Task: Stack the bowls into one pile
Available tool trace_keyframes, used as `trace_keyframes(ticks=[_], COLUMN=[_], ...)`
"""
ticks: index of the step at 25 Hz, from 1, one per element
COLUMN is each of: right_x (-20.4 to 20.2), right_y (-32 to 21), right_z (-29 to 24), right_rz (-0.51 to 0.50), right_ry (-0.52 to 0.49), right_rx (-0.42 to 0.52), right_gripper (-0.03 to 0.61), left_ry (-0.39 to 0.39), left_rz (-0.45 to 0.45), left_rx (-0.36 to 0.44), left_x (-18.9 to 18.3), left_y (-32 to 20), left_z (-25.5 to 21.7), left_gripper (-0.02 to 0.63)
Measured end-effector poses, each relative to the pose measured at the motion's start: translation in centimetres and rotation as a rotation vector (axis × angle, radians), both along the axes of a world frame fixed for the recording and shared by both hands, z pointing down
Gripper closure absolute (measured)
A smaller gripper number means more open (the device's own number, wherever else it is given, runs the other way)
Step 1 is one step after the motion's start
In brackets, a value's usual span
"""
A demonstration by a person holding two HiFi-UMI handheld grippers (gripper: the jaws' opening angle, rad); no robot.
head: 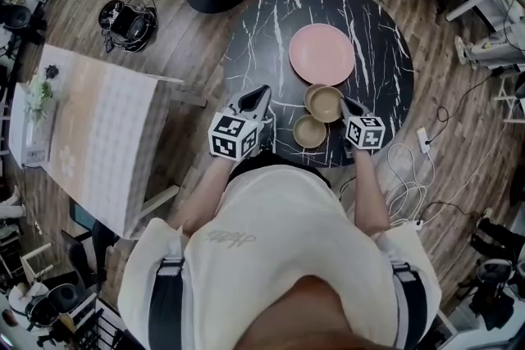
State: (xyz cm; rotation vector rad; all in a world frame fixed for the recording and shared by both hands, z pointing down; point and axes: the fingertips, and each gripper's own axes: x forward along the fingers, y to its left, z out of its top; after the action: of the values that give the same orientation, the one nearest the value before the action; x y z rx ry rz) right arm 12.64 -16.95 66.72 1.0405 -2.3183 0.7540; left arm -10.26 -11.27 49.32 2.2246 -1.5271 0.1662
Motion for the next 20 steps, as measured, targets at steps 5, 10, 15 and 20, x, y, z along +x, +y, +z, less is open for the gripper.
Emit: trace_keyframes(ticks=[5, 10, 15, 20], right_x=[-0.6, -0.8, -1.2, -1.5], right_y=[-0.5, -0.7, -1.0, -1.4], right_z=[1.4, 2.6, 3.9, 4.1], right_rz=[-0.016, -0.023, -0.045, -0.053], right_ry=[-0.003, -0.007, -0.005, 0.001], right_rx=[-0.027, -0.054, -0.084, -0.087], right_gripper=[0.555, 0.555, 0.554, 0.552], left_ry=[-0.007, -0.008, -0.013, -0.019], left_rz=[-0.022, -0.036, -0.037, -0.044], left_rx=[-0.022, -0.047, -0.069, -0.078], left_x=[-0.5, -0.5, 0.0, 0.1], left_y=[-0.3, -0.4, -0.8, -1.0], left_z=[0.4, 1.4, 2.0, 2.3], left_gripper=[0.594, 0.593, 0.593, 0.594])
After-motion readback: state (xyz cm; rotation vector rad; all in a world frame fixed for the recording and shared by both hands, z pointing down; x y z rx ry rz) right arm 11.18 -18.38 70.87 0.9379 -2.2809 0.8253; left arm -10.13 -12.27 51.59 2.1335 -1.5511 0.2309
